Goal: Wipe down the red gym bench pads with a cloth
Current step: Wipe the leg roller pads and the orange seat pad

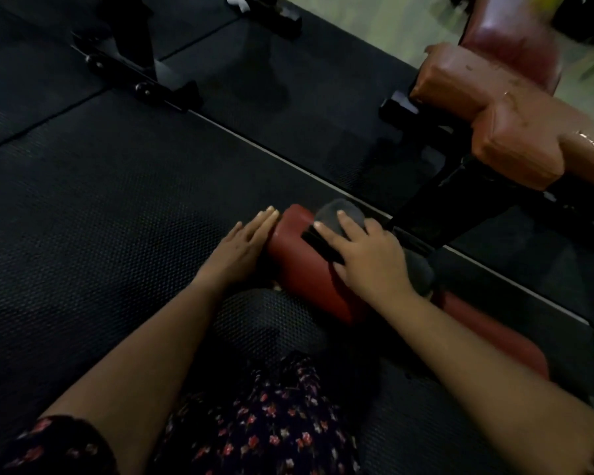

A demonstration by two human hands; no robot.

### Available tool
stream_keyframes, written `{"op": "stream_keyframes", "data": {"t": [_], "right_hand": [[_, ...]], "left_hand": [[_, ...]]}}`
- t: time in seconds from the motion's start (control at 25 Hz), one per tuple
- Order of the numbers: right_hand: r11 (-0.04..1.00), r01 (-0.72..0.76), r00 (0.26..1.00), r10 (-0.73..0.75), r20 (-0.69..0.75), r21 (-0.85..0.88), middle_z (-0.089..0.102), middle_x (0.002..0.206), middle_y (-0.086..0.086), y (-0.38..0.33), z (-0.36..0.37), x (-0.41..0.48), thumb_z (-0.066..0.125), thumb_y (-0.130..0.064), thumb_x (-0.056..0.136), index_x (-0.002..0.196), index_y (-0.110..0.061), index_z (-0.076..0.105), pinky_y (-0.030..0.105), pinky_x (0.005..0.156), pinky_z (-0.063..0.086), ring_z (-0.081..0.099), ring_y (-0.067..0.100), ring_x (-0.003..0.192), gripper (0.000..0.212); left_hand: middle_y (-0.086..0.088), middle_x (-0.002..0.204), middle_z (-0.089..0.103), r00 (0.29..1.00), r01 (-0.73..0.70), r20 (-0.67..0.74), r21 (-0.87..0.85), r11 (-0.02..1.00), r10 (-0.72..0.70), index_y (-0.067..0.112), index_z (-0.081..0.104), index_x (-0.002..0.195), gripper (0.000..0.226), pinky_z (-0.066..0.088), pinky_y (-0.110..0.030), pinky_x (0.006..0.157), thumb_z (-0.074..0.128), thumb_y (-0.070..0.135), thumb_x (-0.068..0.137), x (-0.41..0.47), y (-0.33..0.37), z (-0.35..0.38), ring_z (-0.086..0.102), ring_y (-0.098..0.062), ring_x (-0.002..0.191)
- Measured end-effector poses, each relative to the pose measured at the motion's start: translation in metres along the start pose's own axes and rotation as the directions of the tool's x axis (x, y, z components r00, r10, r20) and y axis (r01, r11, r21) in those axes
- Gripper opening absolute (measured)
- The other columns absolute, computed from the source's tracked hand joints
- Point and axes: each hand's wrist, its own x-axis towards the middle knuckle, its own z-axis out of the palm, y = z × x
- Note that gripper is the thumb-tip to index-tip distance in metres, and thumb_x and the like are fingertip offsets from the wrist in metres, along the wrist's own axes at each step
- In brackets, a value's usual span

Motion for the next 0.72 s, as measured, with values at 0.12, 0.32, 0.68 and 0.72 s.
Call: {"op": "stream_keyframes", "data": {"t": [0.12,0.32,0.68,0.72], "right_hand": [[0.998,0.052,0.998,-0.053,-0.024,-0.031,0.056,0.135,0.01,-0.026,0.001,0.036,0.073,-0.035,0.074,0.136,-0.034,0.053,0.04,0.068,0.047,0.057,0.035,0.097,0.065],[0.956,0.253,0.942,-0.279,-0.187,-0.15,0.054,0.138,0.008,-0.022,0.011,0.012,0.043,-0.022,0.093,0.137,-0.035,0.052,0.037,0.066,0.041,0.052,0.034,0.102,0.047],[0.951,0.162,0.956,-0.217,-0.198,-0.262,0.045,0.142,0.011,0.004,0.03,-0.13,0.037,-0.014,0.091,0.138,-0.022,0.052,0.042,0.072,0.032,0.044,0.042,0.113,0.05],[0.932,0.222,0.943,-0.28,-0.181,-0.285,0.044,0.142,0.011,-0.01,0.031,-0.12,0.034,-0.016,0.093,0.138,-0.019,0.051,0.043,0.074,0.032,0.043,0.042,0.114,0.048]], "left_hand": [[0.007,0.158,-0.012,0.989,-0.047,0.144,0.166,0.985,0.023,0.027,-0.016,0.142,0.101,0.008,-0.043,0.122,0.066,0.044,0.087,-0.006,-0.012,-0.003,-0.014,-0.007,0.141],[0.007,0.153,-0.023,0.963,-0.055,0.268,0.241,0.969,-0.012,0.021,-0.023,0.14,0.092,0.003,-0.04,0.123,0.054,0.04,0.093,-0.004,-0.012,-0.015,-0.017,-0.007,0.14],[0.0,0.158,0.029,0.814,-0.558,0.131,0.448,0.698,0.566,0.023,0.031,0.152,0.054,0.027,-0.043,0.114,0.023,0.04,0.101,0.062,0.035,-0.038,0.034,-0.022,0.143],[0.001,0.159,0.028,0.806,-0.581,0.194,0.442,0.683,0.56,0.024,0.03,0.152,0.057,0.028,-0.043,0.114,0.019,0.042,0.099,0.072,0.042,-0.038,0.033,-0.022,0.143]]}}
